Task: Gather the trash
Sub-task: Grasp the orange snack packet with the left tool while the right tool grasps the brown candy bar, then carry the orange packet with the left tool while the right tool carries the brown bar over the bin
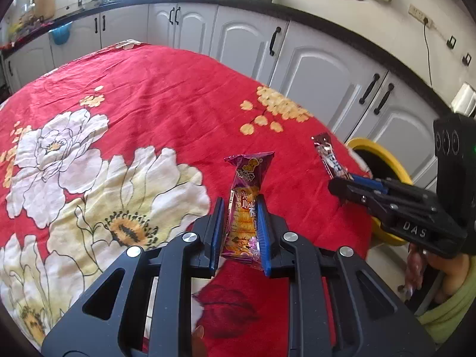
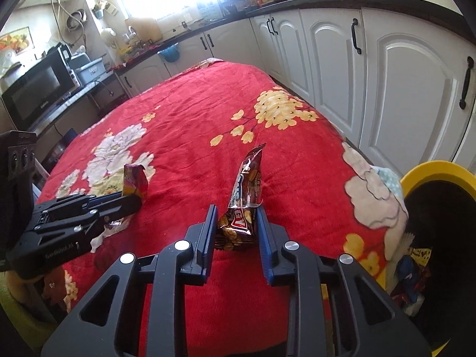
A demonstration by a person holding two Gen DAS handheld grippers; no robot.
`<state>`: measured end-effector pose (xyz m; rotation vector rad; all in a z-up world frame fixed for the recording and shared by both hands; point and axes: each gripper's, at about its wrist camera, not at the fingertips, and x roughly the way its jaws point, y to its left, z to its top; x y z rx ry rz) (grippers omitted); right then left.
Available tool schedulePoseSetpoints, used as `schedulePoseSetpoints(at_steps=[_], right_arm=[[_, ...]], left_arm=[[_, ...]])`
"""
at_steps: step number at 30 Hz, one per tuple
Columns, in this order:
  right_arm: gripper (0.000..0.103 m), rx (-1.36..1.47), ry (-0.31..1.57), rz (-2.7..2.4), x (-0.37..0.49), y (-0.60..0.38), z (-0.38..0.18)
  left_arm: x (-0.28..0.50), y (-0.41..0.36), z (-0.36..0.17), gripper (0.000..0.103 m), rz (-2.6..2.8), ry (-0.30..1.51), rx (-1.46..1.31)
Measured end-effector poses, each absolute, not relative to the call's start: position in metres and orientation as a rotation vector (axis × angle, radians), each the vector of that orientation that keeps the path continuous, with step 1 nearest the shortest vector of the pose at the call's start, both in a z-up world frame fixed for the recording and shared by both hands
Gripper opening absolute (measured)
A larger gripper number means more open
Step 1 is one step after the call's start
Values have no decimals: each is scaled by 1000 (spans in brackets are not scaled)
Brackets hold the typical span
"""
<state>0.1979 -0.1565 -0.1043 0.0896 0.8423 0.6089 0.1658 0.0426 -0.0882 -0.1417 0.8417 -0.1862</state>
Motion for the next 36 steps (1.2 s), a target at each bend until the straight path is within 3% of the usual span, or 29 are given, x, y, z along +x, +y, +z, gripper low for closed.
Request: schedulePoseSetpoints(at_steps=[36], right_arm=[[25,208,705,425,155,-303,-66]], left_arm=[[181,-81,-37,15,-376,747,-149]])
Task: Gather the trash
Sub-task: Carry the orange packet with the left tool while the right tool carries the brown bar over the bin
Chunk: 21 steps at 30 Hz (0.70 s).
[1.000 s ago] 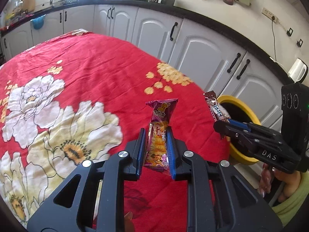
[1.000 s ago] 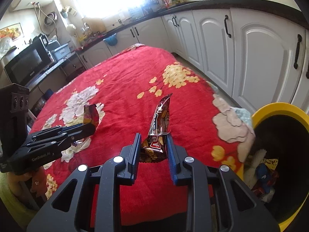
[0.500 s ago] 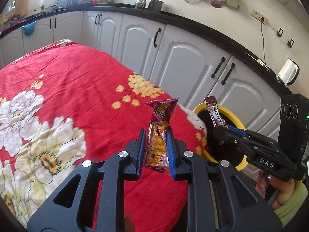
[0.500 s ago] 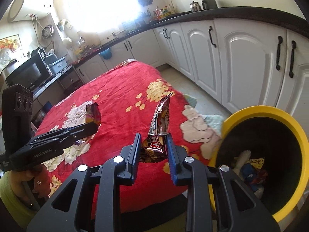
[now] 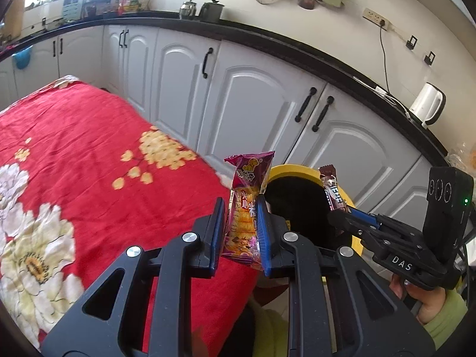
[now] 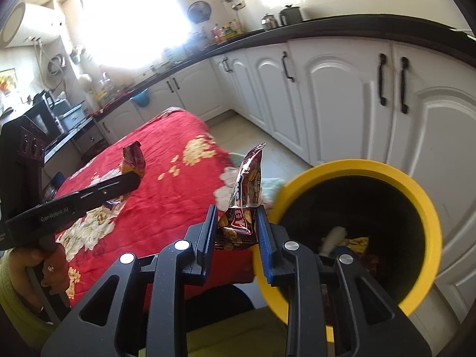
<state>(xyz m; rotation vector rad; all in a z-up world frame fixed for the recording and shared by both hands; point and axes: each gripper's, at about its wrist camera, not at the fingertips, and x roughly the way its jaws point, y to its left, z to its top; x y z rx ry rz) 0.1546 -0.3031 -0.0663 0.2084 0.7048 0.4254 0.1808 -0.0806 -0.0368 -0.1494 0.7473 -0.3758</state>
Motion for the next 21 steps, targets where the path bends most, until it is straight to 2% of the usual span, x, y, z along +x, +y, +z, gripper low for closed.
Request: schedulePoseSetpoints(at_steps=[21], right_arm=[[25,312,706,288,145,-384,-90]], left_arm=[[201,-161,-46,15,-473,778,-82]])
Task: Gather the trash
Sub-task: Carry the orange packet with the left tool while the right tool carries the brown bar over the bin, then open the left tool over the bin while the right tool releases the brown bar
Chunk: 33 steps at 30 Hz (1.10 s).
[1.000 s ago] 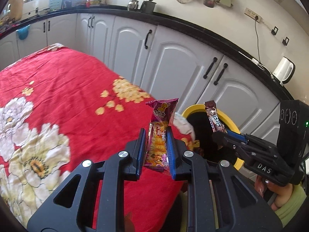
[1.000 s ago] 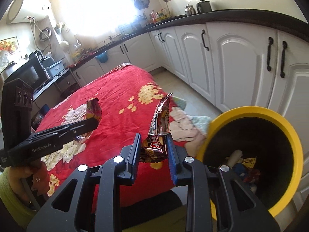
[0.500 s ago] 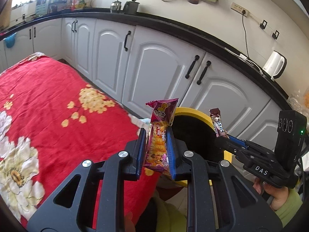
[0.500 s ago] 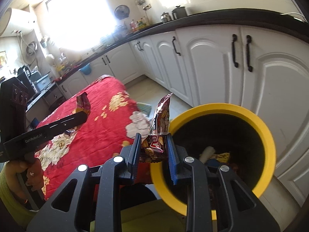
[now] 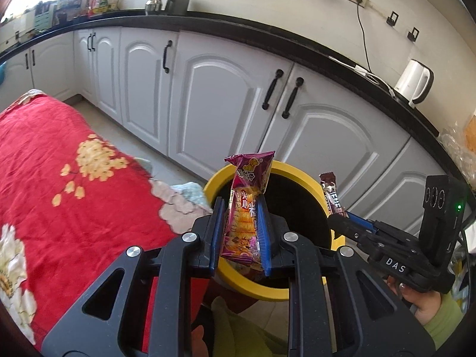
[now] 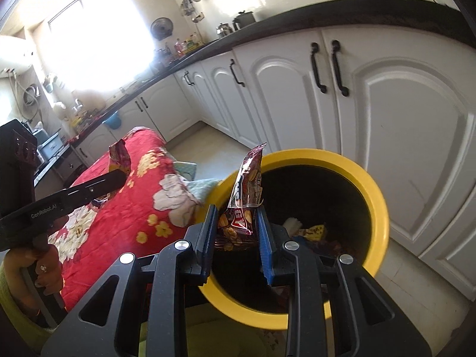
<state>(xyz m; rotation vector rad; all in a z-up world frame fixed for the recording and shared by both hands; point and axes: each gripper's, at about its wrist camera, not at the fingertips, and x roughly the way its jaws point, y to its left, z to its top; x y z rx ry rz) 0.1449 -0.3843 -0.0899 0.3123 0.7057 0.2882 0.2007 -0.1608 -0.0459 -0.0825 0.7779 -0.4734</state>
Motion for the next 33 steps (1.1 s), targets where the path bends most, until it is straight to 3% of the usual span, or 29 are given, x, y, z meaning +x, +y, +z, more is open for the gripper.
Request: schedulePoseSetpoints(at_steps=[33], right_arm=[[28,382,824,243,145,-410,-146]], left_arm=[[243,-235,-106,17,-553,943,-30]])
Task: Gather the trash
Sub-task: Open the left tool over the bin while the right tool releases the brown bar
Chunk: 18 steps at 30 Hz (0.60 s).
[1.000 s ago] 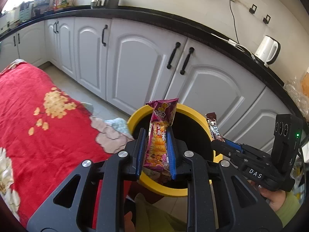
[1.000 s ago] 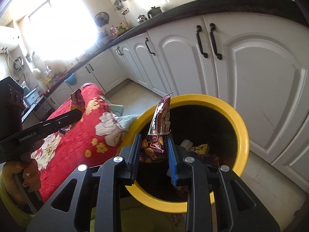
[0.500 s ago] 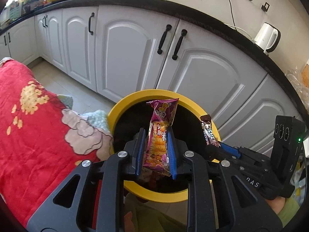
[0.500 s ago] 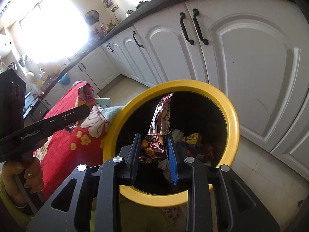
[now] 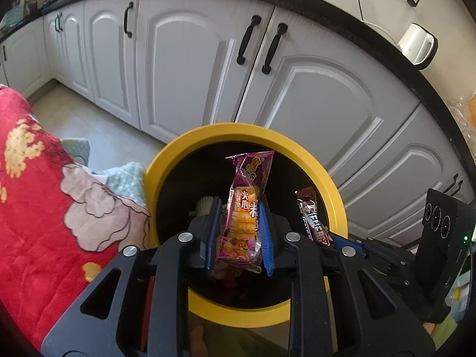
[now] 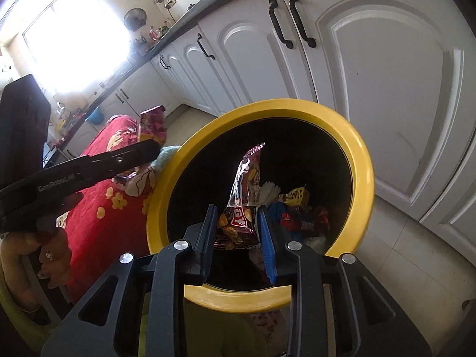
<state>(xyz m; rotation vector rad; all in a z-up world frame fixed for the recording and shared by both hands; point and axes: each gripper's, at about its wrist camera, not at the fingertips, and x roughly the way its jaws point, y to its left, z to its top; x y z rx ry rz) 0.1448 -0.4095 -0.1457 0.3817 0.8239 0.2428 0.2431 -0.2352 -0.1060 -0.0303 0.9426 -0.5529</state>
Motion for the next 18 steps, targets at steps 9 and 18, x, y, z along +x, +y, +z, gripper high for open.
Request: schedulePoseSetpoints(at_steps=[9,18], right_arm=[[35,390,826,219,143,-414,-145],[47,377,797,198,135,-416,-135]], left_arm=[[248,-235,-119,38,-542,988,-28],[240,-218,-113,68,-502,980,-28]])
